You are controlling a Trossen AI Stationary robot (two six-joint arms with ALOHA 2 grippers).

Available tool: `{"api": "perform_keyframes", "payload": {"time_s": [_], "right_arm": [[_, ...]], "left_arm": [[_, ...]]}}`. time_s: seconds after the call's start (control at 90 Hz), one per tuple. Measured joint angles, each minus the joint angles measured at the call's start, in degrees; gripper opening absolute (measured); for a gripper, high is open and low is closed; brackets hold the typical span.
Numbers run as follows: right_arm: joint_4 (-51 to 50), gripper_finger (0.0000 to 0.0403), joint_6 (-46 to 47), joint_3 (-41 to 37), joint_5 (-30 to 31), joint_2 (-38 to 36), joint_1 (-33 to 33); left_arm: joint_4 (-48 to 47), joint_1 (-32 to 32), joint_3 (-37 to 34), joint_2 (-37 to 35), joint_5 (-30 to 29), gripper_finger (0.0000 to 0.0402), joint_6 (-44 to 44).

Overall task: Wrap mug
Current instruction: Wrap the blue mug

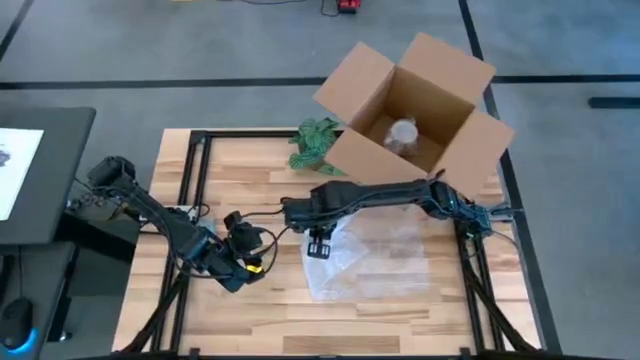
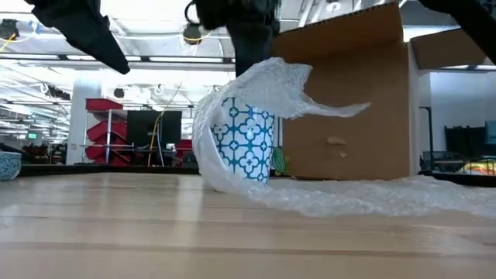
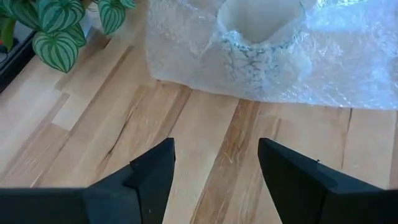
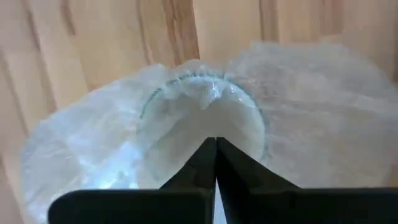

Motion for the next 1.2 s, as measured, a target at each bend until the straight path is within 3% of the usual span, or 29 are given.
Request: {"api": "perform_keyframes", "payload": {"time_s": [0.278,0.589,1.011,1.2], "right_arm": [[1.4,0.0000,-1.7,0.1,-1.5,1.9,2.6],[2.9,0.0000,-2.8,-0.2,-1.6,6.9,0.2],[9.9,0.0000,-5.5,-9.0,-1.4,7.0,-1.6],[9.9,0.0000,-5.7,-8.1,-1.7,7.1,-1.6]], "left_arm": [[-0.1,0.0,0.0,0.0,0.0,0.0212,0.0],[-0.2,0.0,0.0,0.0,0.2,0.0212,0.0],[-0.2,0.0,0.0,0.0,0.1,0.0212,-0.2],[-0.3,0.0,0.0,0.0,0.0,0.0212,-0.2]]}}
